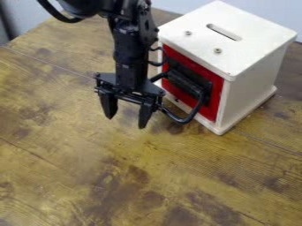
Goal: Close the drawer
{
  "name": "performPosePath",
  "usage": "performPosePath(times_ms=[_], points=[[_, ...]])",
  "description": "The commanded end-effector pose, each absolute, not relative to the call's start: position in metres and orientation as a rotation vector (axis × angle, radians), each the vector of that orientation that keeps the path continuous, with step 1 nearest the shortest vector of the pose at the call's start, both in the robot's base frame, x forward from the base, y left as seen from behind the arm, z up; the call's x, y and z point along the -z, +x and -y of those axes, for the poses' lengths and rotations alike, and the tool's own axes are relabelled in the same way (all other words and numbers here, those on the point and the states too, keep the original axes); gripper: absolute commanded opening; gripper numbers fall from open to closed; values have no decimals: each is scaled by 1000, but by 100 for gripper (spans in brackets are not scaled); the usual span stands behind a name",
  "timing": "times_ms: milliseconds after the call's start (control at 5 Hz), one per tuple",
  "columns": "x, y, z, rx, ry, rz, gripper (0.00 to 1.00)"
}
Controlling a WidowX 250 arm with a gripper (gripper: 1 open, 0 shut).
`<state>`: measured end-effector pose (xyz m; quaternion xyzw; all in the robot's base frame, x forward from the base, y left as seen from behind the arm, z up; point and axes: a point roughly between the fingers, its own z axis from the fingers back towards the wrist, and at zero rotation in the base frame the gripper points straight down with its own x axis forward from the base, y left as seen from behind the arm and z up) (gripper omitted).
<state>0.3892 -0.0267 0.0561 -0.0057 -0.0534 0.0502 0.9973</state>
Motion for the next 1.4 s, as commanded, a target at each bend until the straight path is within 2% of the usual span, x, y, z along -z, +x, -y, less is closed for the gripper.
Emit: performPosePath(times_ms=[0,200,400,600,1000,1200], points=[[-98,436,43,-91,-91,379,100],[-86,435,52,-55,-81,370,100],[-91,431,55,-26,-71,374,100],[-99,428,58,2,-63,375,100],[-138,416,56,58,-50,366,100],[-146,415,50,40,-38,336,100]])
